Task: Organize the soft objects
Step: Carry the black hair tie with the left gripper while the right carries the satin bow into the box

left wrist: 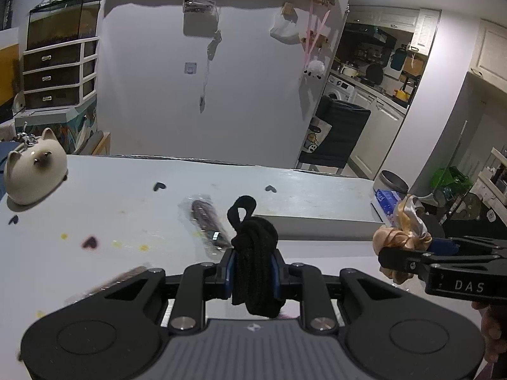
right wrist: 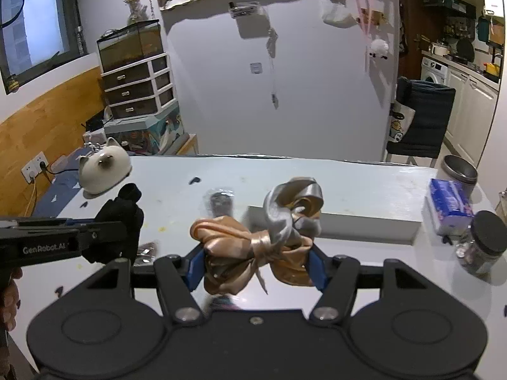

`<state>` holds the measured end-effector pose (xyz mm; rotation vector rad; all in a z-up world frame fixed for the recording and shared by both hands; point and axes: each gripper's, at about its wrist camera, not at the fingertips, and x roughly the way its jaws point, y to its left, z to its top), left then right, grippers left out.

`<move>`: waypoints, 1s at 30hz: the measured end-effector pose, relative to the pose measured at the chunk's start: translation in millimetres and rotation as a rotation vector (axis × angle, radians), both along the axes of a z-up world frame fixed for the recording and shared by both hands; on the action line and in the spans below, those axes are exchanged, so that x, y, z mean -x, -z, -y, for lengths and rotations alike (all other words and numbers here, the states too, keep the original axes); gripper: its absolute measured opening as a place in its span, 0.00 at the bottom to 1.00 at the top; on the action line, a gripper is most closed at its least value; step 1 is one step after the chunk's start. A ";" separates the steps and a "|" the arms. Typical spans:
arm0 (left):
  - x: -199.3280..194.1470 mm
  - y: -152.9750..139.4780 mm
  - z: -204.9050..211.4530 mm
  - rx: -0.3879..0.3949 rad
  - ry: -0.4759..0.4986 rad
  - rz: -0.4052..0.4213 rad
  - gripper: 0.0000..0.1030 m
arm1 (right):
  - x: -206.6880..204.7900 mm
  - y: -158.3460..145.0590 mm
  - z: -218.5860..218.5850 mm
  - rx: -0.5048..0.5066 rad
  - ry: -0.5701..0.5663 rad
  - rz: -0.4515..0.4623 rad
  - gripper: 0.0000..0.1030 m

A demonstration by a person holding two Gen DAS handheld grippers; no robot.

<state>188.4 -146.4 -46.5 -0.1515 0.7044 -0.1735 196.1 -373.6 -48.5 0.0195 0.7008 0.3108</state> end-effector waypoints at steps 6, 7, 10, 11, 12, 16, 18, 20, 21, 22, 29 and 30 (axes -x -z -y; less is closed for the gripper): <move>-12.5 1.3 39.5 -0.001 -0.008 0.004 0.23 | -13.8 0.7 43.4 0.018 -0.002 0.002 0.63; -15.0 1.8 45.5 -0.002 -0.009 0.004 0.23 | -15.9 0.8 49.7 0.020 -0.002 0.002 0.63; -25.4 4.6 62.4 -0.005 -0.005 0.002 0.23 | -24.4 2.9 66.7 0.025 0.001 -0.001 0.63; -29.2 5.5 68.6 -0.005 -0.001 0.001 0.23 | -27.1 4.1 71.8 0.028 0.002 -0.003 0.63; -32.4 6.6 73.9 -0.005 0.001 -0.001 0.23 | -30.0 5.5 77.6 0.029 0.003 -0.005 0.63; -50.0 13.9 93.7 -0.002 0.020 -0.025 0.23 | -41.9 12.7 96.5 0.029 0.007 -0.022 0.63; -58.5 18.8 104.4 -0.002 0.033 -0.042 0.23 | -49.3 19.2 106.1 0.037 0.007 -0.039 0.63; -66.6 25.4 116.2 0.001 0.052 -0.062 0.23 | -55.6 27.3 113.6 0.056 0.002 -0.057 0.63; -71.4 29.9 122.3 0.005 0.066 -0.076 0.23 | -58.9 31.9 117.5 0.073 -0.005 -0.065 0.64; -76.1 34.7 128.3 0.011 0.078 -0.092 0.23 | -61.5 36.0 119.8 0.087 -0.016 -0.073 0.64; -108.1 68.8 165.4 0.049 0.144 -0.190 0.23 | -82.2 65.7 132.3 0.188 -0.056 -0.132 0.65; -112.5 72.9 169.5 0.051 0.149 -0.200 0.23 | -85.7 70.0 133.3 0.210 -0.066 -0.136 0.66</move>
